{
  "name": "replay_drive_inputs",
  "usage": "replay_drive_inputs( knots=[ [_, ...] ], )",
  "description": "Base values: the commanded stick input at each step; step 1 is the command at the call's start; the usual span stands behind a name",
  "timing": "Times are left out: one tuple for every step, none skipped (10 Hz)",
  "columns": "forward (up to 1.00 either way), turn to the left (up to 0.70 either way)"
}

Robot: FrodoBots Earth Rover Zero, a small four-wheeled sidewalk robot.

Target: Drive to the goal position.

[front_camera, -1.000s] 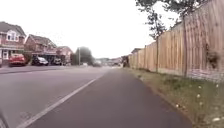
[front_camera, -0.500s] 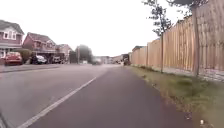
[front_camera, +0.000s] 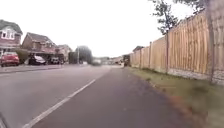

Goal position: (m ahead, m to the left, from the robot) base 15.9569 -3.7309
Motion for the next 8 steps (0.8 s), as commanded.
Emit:
replay_drive_inputs(
  knots=[
    [1.0, 0.0],
    [1.0, 0.0],
    [1.0, -0.06],
    [1.0, -0.22],
    [1.0, -0.38],
    [1.0, -0.4],
    [1.0, -0.16],
    [1.0, 0.0]
  ],
)
